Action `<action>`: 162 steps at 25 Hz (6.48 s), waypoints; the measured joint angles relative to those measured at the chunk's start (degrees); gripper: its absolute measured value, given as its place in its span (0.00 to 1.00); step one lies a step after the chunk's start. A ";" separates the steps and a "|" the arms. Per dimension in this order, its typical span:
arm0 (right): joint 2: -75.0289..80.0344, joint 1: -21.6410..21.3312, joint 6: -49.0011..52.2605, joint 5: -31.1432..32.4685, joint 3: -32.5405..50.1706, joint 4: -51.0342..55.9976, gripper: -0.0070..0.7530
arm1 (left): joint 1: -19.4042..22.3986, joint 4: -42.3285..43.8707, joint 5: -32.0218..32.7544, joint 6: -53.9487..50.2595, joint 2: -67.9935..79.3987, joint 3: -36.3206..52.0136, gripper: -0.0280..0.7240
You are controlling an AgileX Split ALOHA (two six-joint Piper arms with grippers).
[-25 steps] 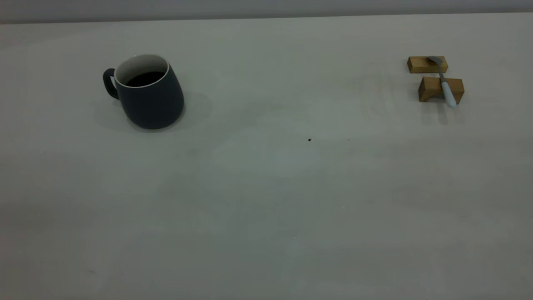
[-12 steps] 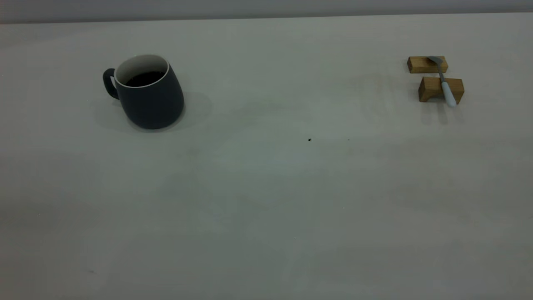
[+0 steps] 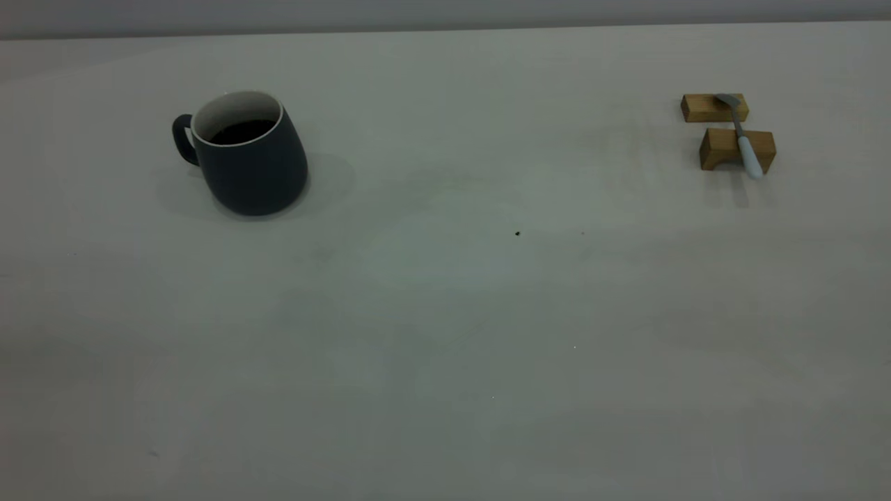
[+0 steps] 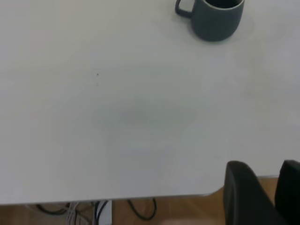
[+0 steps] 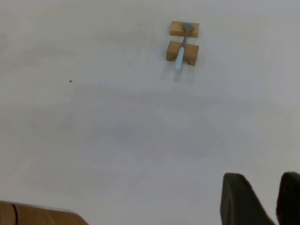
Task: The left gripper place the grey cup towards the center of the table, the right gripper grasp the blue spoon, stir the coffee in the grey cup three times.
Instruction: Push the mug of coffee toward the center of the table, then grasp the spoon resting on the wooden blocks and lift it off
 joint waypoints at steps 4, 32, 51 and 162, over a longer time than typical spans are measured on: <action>0.00 0.00 0.00 0.00 0.00 0.00 0.32 | 0.00 0.06 -4.77 1.71 11.30 -2.44 0.36; 0.00 0.00 0.00 0.00 0.00 0.05 0.32 | -1.90 -1.12 -35.33 58.18 99.86 -37.95 0.93; 0.00 0.00 0.00 0.00 0.00 0.05 0.32 | -3.34 0.59 -33.57 78.31 128.07 -58.88 0.87; -0.05 0.00 0.00 -0.04 0.00 0.11 0.32 | -28.99 5.09 0.81 8.63 81.04 -50.73 0.35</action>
